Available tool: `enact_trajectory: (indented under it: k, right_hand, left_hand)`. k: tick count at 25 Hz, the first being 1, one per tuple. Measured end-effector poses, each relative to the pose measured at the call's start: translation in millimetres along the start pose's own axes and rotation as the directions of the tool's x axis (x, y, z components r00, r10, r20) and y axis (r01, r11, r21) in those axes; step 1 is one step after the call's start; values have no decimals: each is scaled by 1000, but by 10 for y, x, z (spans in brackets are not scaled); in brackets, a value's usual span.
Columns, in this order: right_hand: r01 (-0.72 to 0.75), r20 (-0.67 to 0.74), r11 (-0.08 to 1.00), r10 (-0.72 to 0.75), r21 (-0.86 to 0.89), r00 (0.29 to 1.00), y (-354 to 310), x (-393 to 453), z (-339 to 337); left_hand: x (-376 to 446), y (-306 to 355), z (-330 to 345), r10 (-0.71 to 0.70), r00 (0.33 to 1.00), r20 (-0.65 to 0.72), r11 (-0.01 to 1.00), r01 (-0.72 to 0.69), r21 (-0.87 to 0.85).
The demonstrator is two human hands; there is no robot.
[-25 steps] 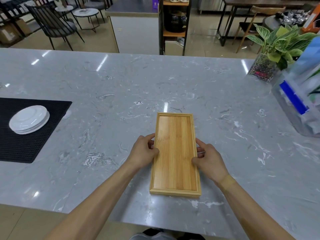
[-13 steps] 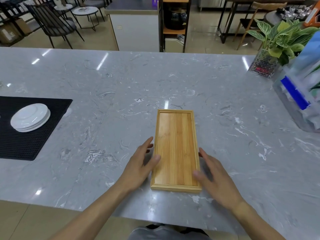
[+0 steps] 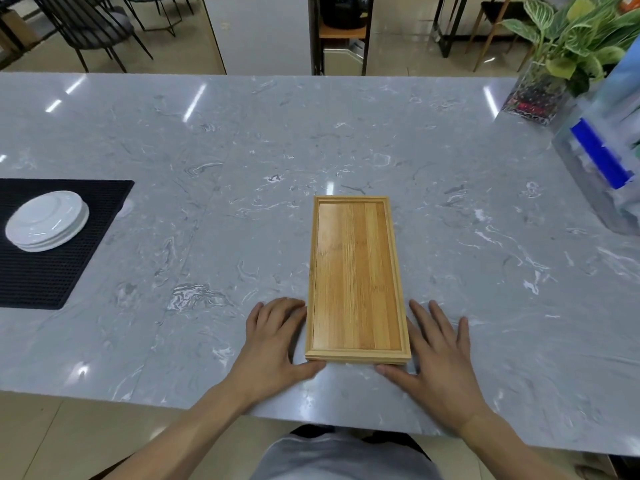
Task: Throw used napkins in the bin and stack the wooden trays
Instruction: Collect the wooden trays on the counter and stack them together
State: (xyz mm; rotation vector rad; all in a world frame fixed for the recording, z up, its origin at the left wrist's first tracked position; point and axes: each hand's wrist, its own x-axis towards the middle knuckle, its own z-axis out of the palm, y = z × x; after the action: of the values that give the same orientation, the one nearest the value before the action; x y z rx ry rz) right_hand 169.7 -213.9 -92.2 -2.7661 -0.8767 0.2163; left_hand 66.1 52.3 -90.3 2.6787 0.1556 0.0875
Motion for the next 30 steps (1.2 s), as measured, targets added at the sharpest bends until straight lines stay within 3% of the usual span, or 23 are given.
enact_trajectory:
  k: [9, 13, 15, 17, 19, 30]
  right_hand:
    - [-22, -18, 1000, 22, -20, 1000, 105, 183, -60]
    - [-12, -75, 996, 19, 84, 997, 125, 200, -101]
    - [97, -129, 990, -84, 105, 988, 157, 195, -139]
    - [236, -163, 971, -227, 37, 960, 192, 228, -183]
    - [290, -177, 957, -285, 1, 942, 219, 276, -217]
    - [290, -189, 955, -274, 62, 943, 187, 237, -231]
  left_hand:
    - [316, -3, -23, -16, 999, 30, 999, 17, -32]
    - [295, 2, -34, -57, 998, 21, 991, 60, -122]
    - [274, 20, -86, 6, 1000, -13, 988, -8, -155]
    - [314, 55, -140, 210, 977, -29, 977, -211, -16]
    - [382, 105, -193, 327, 945, 4, 942, -327, 78]
    - [373, 138, -212, 292, 956, -3, 956, -292, -15]
